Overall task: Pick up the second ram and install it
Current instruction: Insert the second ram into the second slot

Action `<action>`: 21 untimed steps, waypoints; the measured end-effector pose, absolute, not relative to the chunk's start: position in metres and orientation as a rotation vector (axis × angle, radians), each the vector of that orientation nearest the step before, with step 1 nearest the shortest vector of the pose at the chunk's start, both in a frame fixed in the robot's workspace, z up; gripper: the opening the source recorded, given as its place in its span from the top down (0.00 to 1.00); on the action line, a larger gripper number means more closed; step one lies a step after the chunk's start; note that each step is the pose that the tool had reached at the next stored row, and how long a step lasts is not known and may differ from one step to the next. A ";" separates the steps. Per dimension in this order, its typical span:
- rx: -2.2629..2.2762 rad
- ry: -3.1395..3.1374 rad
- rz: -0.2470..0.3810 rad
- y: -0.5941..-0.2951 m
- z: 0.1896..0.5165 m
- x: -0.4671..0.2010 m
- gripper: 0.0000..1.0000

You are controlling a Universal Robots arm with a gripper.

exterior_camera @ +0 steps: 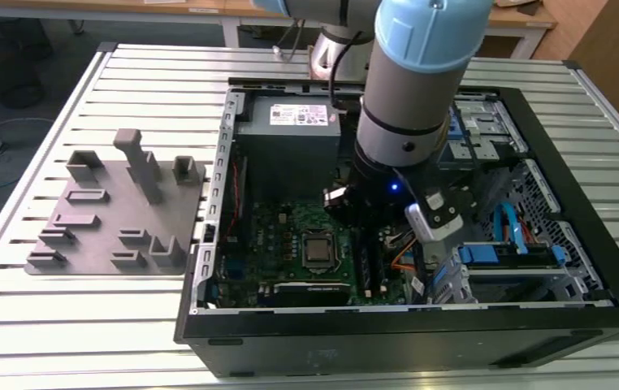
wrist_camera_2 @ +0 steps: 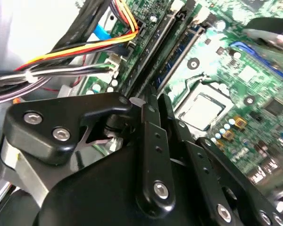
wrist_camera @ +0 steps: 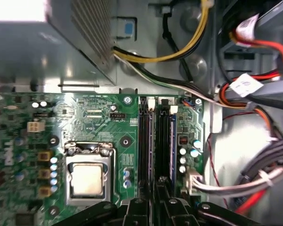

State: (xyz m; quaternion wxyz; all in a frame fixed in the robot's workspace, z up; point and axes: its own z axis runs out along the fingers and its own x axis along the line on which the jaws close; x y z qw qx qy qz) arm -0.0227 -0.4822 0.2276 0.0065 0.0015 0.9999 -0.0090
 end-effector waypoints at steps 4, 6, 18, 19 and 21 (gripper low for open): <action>0.005 3.128 -0.031 -0.480 0.244 -0.023 0.79; 0.005 3.128 -0.033 -0.478 0.250 -0.023 0.80; 0.005 3.127 -0.034 -0.476 0.261 -0.023 0.89; 0.005 3.127 -0.034 -0.476 0.261 -0.023 0.89; 0.005 3.127 -0.034 -0.476 0.261 -0.023 0.89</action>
